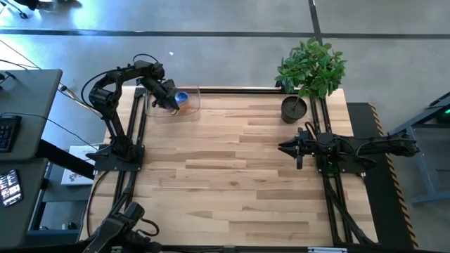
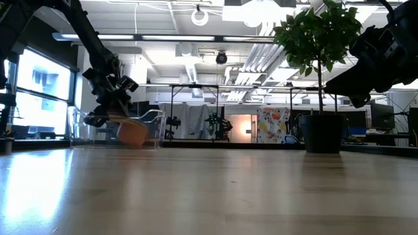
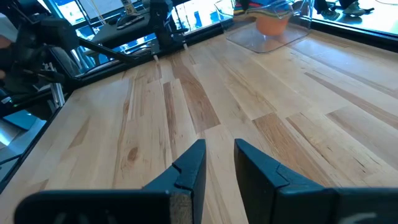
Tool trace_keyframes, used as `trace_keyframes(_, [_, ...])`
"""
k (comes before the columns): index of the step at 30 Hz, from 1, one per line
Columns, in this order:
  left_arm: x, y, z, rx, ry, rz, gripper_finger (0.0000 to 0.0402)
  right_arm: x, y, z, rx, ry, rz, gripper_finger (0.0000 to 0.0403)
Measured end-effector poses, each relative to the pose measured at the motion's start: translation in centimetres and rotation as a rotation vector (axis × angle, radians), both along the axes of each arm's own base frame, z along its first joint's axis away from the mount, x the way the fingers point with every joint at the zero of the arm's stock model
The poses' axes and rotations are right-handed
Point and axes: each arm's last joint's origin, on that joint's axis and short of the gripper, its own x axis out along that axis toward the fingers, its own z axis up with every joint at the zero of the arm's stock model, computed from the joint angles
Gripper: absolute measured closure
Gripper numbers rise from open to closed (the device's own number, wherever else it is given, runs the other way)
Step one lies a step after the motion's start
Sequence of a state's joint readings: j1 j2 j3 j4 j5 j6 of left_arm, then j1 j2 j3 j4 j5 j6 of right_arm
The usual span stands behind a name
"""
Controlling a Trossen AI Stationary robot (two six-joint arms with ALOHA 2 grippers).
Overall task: Nest measuring cups in basket
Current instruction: Put the nested measuring cups into the transparent bin
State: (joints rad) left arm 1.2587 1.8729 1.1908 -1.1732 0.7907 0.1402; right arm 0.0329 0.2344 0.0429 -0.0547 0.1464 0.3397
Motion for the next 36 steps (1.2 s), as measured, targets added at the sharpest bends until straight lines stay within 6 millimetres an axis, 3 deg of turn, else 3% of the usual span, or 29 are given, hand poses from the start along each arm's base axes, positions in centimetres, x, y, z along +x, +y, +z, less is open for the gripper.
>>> trace_keyframes(8, [-0.1,-0.3,0.3,0.001,0.006,-0.029,0.0228,0.0,0.0,0.0,0.0,0.0,0.0,0.0327])
trace_keyframes(19, [-0.5,-0.9,2.6,0.077,0.07,-0.01,0.0231,0.0,0.0,0.0,0.0,0.0,0.0,0.0327])
trace_keyframes(36, [-0.2,-1.0,2.5,0.044,0.195,0.05,0.0231,0.0,0.0,0.0,0.0,0.001,0.0,0.0327])
